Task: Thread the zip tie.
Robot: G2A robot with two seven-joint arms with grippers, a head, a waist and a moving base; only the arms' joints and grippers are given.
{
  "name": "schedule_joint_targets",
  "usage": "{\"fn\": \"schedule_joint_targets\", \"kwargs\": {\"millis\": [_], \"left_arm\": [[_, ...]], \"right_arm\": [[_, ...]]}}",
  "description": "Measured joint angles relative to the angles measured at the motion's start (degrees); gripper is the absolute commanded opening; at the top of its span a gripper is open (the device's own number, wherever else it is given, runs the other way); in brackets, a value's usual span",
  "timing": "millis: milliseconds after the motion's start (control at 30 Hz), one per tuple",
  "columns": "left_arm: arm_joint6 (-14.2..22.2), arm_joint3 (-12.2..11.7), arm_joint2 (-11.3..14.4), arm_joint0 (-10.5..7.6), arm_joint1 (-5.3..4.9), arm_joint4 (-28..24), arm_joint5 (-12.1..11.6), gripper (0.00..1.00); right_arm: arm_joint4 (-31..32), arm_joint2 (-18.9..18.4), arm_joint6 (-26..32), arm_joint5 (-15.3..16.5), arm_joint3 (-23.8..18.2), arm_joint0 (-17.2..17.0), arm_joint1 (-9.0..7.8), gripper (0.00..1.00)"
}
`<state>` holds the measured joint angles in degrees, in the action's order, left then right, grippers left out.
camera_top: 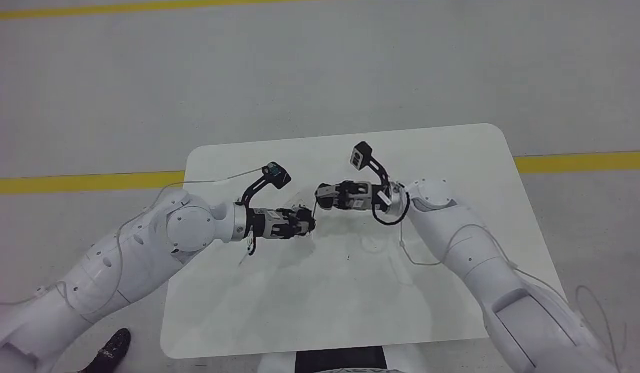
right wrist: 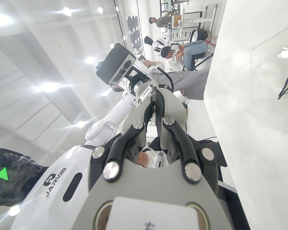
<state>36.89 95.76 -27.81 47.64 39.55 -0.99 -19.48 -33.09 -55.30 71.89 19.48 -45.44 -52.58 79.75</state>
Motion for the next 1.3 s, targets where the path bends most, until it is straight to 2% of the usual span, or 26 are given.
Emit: {"fn": "schedule_joint_targets", "kwargs": {"millis": [300,633,733,867,1033,1167,1233,1300], "left_arm": [[0.0,0.0,0.0,0.0,0.0,0.0,0.0,1.0],[0.0,0.0,0.0,0.0,0.0,0.0,0.0,1.0],[-0.2,-0.1,0.0,0.13,0.02,-0.1,0.1,1.0],[-4.6,-1.3,-0.2,2.28,0.37,-2.1,0.0,1.0],[-9.7,-1.4,-2.2,6.06,0.94,-10.4,0.0,1.0],[-9.0,-1.9,-5.3,9.0,1.96,-16.8,0.0,1.0],[-7.2,-3.4,-7.5,10.48,2.92,-19.8,0.0,1.0],[-6.5,-4.9,-8.5,11.01,3.35,-20.5,0.0,1.0]], "right_arm": [[0.5,-2.6,-2.9,0.0,0.1,-0.8,-0.65,0.0],[0.7,-2.7,-3.1,0.0,0.0,-0.7,-0.69,0.0],[0.0,-3.3,-5.4,-0.4,-1.2,-1.8,-0.77,0.0],[-3.4,-5.1,-7.5,0.0,-2.3,-4.0,-1.01,0.0],[-8.6,-7.3,-7.5,0.0,-2.6,-6.5,-0.99,0.0],[-11.0,-8.2,-7.8,0.0,-1.8,-7.5,-0.63,0.0],[-12.2,-8.4,-9.3,0.0,-0.8,-7.7,-0.27,0.0],[-12.9,-8.6,-10.0,0.0,-0.6,-7.7,-0.08,0.0]]}}
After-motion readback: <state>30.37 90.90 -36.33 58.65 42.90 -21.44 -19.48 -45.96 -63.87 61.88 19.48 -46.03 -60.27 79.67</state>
